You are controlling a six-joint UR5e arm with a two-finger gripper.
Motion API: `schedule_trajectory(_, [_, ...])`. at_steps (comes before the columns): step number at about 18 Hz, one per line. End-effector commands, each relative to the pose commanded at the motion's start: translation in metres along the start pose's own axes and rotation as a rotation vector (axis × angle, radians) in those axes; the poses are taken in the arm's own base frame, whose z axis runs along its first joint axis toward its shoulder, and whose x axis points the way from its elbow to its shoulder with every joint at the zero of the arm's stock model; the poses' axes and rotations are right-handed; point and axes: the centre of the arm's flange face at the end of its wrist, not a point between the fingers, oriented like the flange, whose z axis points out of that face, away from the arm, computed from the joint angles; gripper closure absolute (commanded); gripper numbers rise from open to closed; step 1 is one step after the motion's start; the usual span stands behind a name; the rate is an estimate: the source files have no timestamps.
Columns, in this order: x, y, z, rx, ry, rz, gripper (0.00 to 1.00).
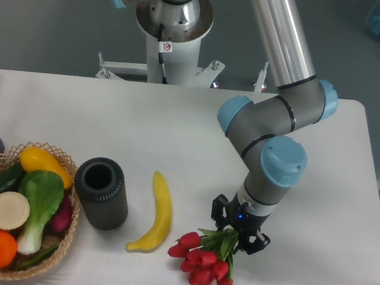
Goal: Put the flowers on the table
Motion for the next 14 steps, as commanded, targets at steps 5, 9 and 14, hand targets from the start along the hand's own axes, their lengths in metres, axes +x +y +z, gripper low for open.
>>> schedule_trajectory(5, [0.005, -0.012, -0.046, 0.023, -0.06, 0.012, 0.0])
schedule_trajectory(9, [0.008, -0.016, -0.093, 0.05, -0.121, 0.025, 0.0])
schedule_trajectory(14, [0.002, -0.008, -0.128, 0.017, -0.181, 0.059, 0.0])
